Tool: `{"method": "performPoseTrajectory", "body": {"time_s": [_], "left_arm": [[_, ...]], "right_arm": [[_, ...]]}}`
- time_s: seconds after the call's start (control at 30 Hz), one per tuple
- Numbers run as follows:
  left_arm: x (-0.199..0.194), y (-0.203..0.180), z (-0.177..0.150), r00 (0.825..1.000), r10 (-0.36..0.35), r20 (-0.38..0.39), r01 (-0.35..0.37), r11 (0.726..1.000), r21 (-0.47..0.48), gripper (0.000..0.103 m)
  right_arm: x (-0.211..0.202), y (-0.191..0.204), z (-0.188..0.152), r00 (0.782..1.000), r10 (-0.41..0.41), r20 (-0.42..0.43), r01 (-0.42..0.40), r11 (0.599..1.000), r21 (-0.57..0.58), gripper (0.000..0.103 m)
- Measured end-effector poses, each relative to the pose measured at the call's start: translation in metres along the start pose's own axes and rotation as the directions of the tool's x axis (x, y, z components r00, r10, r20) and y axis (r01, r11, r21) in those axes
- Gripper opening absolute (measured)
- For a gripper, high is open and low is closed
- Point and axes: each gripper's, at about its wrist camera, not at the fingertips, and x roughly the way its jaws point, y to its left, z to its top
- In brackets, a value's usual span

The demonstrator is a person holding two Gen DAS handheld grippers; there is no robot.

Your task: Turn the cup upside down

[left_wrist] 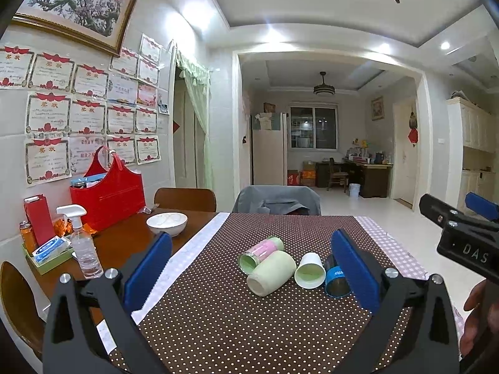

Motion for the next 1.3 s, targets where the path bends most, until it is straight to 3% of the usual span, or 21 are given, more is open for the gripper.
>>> {"method": "performPoseTrajectory", "body": {"time_s": [0.93, 1.13, 1.3], "left_arm": [[0.012, -0.007, -0.002, 1.000, 0.010, -0.020, -0.010, 1.000, 0.007, 0.099], [0.035, -0.025, -0.006, 0.996, -0.027, -0.085, 0.030, 0.999, 0.032, 0.099], [0.070, -0.053, -0.016, 0.978, -0.098, -0.184, 0.110, 0.992, 0.056, 0.099]], "right_arm": [[0.010, 0.000, -0.001, 1.000, 0.008, -0.025, -0.008, 1.000, -0.014, 0.097], [0.032, -0.018, -0.010, 0.996, 0.026, -0.082, -0.026, 1.000, -0.001, 0.097], [0.060, -0.060, -0.027, 0.985, -0.040, -0.166, 0.045, 0.999, 0.028, 0.097]]}}
